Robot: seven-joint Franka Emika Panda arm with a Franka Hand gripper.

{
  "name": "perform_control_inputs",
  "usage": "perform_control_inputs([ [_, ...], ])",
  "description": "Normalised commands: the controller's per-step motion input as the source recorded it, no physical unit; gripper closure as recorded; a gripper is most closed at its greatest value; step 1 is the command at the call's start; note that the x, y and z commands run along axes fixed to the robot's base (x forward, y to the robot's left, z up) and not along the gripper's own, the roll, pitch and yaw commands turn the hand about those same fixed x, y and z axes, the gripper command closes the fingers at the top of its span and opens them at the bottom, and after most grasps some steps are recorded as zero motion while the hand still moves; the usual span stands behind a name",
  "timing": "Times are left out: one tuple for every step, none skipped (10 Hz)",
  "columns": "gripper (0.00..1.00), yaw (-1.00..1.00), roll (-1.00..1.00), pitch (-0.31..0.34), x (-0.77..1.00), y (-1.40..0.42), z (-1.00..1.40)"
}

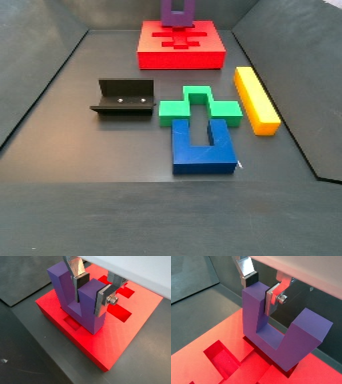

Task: Pick up the purple object. Move up. Place the purple object on the fixture. Regrasp the purple object. Move to above the board. Insert the purple object.
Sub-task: Insert the purple object.

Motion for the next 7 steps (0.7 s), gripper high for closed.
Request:
perform_control_inputs([
  [1.0,-0.08,0.0,0.0,0.0,0.03,-0.16],
  [1.0,0.0,-0.06,0.0,0.0,0.0,-0.22],
  [1.0,0.0,-0.07,-0.006,0.0,0.0,-0.21],
  [1.0,0.0,-0.04,-0.001,0.0,0.0,-0.16],
  [1.0,0.0,0.0,0.0,0.0,0.0,-0.22],
  [1.0,0.0,0.0,-0.009,0.04,0.0,-0.33],
  [1.0,0.0,-0.01,-0.003,0.19,0.0,-0.46],
])
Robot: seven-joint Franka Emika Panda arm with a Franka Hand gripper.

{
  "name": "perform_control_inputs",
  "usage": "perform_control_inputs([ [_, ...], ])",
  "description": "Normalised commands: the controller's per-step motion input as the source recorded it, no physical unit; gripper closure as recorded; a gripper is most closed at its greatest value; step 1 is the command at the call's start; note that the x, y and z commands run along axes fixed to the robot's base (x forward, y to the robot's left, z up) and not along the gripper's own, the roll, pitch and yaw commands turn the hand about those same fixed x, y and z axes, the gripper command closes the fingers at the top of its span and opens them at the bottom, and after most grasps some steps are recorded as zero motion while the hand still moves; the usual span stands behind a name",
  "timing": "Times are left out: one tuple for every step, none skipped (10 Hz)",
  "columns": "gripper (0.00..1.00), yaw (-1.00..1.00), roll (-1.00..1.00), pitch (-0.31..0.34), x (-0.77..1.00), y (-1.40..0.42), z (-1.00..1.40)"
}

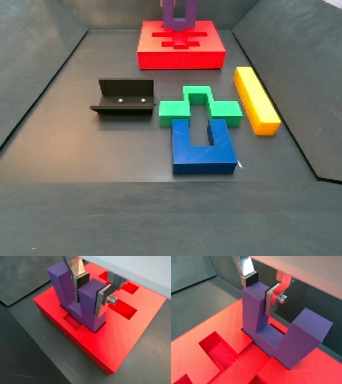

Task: Pick up the purple object. Move up. Place the purple object on the fixture. Regrasp the purple object. Move to above the board. Insert the purple object.
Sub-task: Insert the purple object.

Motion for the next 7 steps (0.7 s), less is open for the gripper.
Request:
perform_control_inputs([
  [1.0,0.0,-0.02,-0.009,0.3,0.0,-0.59],
  [1.0,0.0,-0.03,0.0,0.4,0.0,-0.69],
  [1.0,0.0,-0.03,0.0,0.41,0.0,-0.68],
  [1.0,0.0,-0.03,0.0,0.18,0.0,-0.44],
  [1.0,0.0,-0.02,0.009,0.05,0.0,-0.16],
  [1.0,0.0,-0.01,0.014,0.05,0.0,-0.14],
  [1.0,0.0,0.0,0.0,0.08,0.0,-0.13],
])
